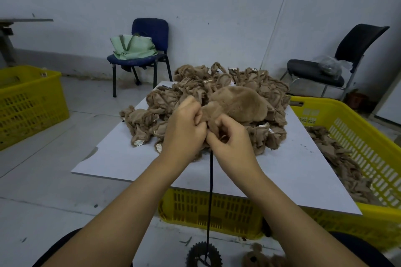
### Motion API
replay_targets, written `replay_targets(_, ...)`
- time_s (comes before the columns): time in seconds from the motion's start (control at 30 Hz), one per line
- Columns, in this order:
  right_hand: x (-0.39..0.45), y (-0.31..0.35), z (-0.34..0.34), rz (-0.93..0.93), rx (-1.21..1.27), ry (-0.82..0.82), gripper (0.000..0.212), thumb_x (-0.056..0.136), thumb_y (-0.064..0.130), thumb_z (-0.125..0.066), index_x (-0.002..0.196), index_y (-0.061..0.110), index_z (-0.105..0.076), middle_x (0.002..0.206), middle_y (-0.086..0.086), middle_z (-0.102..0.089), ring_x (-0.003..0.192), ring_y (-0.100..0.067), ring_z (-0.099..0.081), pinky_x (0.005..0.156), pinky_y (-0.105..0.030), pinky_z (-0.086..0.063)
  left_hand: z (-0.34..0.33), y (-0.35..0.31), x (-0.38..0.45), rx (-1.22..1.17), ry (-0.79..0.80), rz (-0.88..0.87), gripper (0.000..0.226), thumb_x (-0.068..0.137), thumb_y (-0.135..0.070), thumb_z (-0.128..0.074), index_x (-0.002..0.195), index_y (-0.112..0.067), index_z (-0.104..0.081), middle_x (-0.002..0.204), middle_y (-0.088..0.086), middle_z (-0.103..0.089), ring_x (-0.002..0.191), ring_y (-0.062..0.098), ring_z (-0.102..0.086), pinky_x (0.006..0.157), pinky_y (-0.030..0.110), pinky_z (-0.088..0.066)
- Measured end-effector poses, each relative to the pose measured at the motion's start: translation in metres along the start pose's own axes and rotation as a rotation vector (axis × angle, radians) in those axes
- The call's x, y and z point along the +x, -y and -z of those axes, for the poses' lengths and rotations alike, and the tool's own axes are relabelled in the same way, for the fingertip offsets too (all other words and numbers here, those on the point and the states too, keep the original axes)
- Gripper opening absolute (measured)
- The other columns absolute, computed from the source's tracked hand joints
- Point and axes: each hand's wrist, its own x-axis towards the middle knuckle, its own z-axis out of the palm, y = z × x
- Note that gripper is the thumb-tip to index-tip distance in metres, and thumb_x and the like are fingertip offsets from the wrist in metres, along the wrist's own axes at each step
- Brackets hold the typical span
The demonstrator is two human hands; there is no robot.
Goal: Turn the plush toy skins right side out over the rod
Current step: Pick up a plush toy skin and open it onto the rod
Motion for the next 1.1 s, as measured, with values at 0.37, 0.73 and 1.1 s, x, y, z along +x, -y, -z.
replay_targets(0.37,0.017,-0.001,0.028,-0.666,0.885,-0.040,0.039,0.085,0.043,-0.074,0.112,0.015,-0.076,0.109,-0.008,-0.073,0.093,-0.019,-0.073,0.079,-0.031,-0.058,0.000,-0.006,0.003,-0.162,0.011,-0.050,0.030,0.070,0.017,-0.058,0.066,-0.006,-0.039,0.080,0.001,-0.041,0.073,0.009,-0.039,0.064,0.018,-0.033)
replay_targets(0.73,0.018,-0.010,0.030,-0.788,0.937,-0.227,0.012,0.085,0.007,-0.058,0.091,0.007,-0.068,0.082,-0.010,-0.072,0.085,-0.024,-0.066,0.067,-0.033,-0.059,0.007,0.003,0.007,0.044,0.004,-0.001,0.042,0.064,0.021,-0.054,0.094,-0.008,-0.059,0.090,-0.002,-0.044,0.084,0.004,-0.043,0.068,0.014,-0.036)
replay_targets(1.1,0.025,-0.017,0.037,-0.733,0.828,-0.394,0.023,0.087,0.000,-0.056,0.107,0.007,-0.066,0.111,-0.016,-0.070,0.104,-0.029,-0.067,0.081,-0.044,-0.061,0.018,0.007,0.006,-0.039,0.278,0.042,0.043,0.079,0.000,-0.067,0.112,-0.025,-0.056,0.117,-0.001,-0.051,0.108,0.000,-0.049,0.085,0.006,-0.041)
